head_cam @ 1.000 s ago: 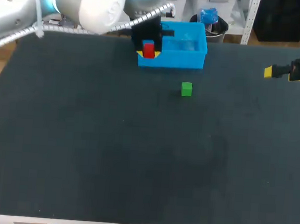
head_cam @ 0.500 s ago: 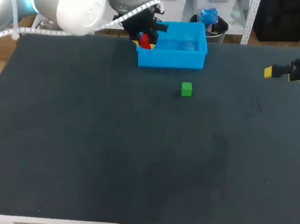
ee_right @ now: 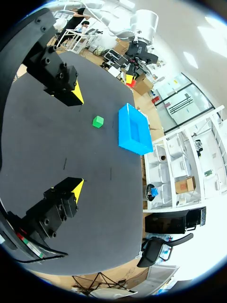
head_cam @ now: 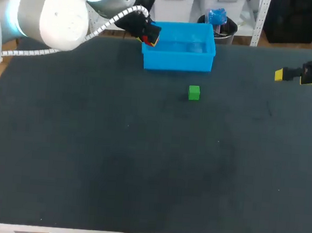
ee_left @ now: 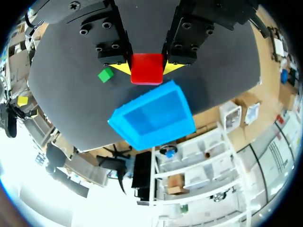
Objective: Use the left arm to pick the red cube and place it into the blue plastic box first, then use the right arm to grasp the green cube and put it into the same blue plastic box after the first action is fully finished.
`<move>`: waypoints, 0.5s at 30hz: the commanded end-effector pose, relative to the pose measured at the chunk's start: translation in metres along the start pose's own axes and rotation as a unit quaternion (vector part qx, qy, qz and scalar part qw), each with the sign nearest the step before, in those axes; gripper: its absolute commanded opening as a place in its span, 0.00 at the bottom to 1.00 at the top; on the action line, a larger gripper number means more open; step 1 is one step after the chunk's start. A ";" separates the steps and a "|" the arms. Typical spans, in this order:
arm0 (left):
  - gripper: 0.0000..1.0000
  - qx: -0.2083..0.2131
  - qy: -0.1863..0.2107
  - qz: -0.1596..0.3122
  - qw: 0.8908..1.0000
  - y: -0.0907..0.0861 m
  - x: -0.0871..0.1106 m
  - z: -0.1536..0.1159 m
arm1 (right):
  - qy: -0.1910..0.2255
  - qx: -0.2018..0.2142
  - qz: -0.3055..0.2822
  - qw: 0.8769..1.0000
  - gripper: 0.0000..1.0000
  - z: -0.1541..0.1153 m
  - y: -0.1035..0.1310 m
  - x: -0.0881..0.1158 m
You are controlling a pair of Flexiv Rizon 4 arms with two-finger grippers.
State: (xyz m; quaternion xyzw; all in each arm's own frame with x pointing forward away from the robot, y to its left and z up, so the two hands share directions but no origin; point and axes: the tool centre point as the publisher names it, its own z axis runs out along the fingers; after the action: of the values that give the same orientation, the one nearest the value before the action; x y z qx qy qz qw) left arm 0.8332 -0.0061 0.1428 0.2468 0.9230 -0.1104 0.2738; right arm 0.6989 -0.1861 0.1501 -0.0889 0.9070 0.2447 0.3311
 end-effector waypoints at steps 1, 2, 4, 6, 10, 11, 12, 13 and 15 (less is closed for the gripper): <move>0.00 0.024 0.002 0.004 1.000 0.005 -0.007 0.008 | 0.000 0.001 0.000 1.000 1.00 0.001 0.000 0.000; 0.00 0.025 0.002 0.003 1.000 0.005 -0.007 0.009 | 0.000 0.001 0.000 1.000 1.00 0.001 0.000 0.000; 0.00 0.027 0.004 0.006 1.000 0.006 -0.010 0.012 | 0.000 0.001 0.000 1.000 1.00 0.001 0.000 0.000; 0.00 0.029 0.007 0.009 1.000 0.006 -0.013 0.017 | 0.000 0.001 0.000 1.000 1.00 0.001 0.000 0.000; 0.00 0.034 0.010 0.012 0.999 0.009 -0.024 0.033 | 0.000 0.001 0.000 1.000 1.00 0.001 0.000 0.000; 0.00 0.038 0.010 0.014 0.999 0.009 -0.027 0.037 | 0.000 0.001 0.000 1.000 1.00 0.001 0.000 0.000; 0.00 0.039 0.010 0.014 0.999 0.010 -0.031 0.042 | 0.000 0.001 0.000 1.000 1.00 0.001 0.000 0.000; 0.00 0.041 0.009 0.015 0.999 0.011 -0.035 0.047 | 0.000 0.001 0.000 1.000 1.00 0.001 0.000 0.000; 0.00 0.044 0.008 0.018 0.999 0.013 -0.043 0.057 | 0.000 0.001 0.000 1.000 1.00 0.001 0.000 0.000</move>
State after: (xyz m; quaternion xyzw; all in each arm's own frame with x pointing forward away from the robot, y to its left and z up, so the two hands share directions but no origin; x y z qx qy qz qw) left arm 0.8651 -0.0178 0.1290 0.2696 0.9143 -0.1356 0.2702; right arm 0.6989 -0.1861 0.1501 -0.0889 0.9070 0.2447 0.3311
